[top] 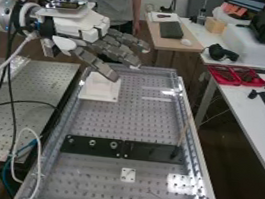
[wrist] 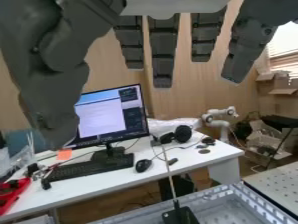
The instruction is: Grab the bearing and place it in the white container
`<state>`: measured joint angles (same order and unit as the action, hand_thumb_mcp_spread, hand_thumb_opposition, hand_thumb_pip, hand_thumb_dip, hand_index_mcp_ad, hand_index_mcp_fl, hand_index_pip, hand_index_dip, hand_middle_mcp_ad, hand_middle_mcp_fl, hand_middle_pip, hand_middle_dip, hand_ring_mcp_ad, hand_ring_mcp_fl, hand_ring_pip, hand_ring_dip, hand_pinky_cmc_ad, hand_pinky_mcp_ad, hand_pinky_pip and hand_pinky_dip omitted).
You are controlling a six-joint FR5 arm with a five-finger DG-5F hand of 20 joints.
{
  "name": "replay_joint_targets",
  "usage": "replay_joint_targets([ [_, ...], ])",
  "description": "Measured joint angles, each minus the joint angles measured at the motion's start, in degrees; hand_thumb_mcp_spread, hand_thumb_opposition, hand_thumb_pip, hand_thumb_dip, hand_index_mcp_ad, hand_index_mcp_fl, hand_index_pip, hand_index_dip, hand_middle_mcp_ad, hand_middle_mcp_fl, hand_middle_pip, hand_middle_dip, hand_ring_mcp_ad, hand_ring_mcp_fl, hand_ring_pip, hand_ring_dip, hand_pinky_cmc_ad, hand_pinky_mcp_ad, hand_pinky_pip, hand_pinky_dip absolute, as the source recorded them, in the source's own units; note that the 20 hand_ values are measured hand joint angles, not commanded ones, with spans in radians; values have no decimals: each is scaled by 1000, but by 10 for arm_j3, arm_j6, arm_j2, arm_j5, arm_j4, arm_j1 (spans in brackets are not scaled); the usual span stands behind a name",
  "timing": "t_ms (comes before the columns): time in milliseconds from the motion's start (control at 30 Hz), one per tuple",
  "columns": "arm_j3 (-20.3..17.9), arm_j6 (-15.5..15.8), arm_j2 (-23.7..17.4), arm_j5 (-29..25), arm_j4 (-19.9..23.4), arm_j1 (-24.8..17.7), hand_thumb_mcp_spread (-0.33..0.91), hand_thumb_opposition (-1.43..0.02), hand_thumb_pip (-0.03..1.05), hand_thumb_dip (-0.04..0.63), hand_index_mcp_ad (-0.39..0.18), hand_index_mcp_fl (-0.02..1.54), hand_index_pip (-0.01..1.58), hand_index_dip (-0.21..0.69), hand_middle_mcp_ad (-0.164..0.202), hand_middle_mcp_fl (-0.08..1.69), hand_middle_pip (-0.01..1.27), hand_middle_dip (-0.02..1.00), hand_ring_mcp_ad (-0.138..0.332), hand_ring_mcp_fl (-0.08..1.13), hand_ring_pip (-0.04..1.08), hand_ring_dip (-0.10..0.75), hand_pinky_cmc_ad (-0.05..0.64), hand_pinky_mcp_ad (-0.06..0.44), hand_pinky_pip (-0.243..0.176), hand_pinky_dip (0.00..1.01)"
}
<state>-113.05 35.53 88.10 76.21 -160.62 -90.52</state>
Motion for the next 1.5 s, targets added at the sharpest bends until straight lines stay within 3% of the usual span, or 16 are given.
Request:
replay_joint_targets([
  [300,-14,-18,32,-8,21,20,278,-831,733,234,-30,223,124,101,89,311,145,445,208,-12,91,143,445,346,-124,429],
  [667,-27,-33,83,-1,59,45,291,-848,801,316,-52,375,658,86,93,250,161,511,211,-7,103,192,442,346,-120,429],
  [800,-29,-35,102,4,73,53,309,-852,801,316,-52,272,819,86,93,232,265,511,211,-7,126,204,433,346,-120,429],
  [1233,-26,-39,170,16,118,71,340,-852,860,337,-75,223,1121,77,89,209,674,527,190,30,272,304,429,326,-124,426],
  [1400,-21,-38,188,18,124,76,351,-852,867,347,-72,220,1199,77,82,216,759,545,161,38,328,328,414,326,-124,417],
  [1500,-19,-37,196,18,127,77,365,-852,867,347,-72,120,1234,77,86,216,789,553,161,49,340,342,417,326,-124,417],
])
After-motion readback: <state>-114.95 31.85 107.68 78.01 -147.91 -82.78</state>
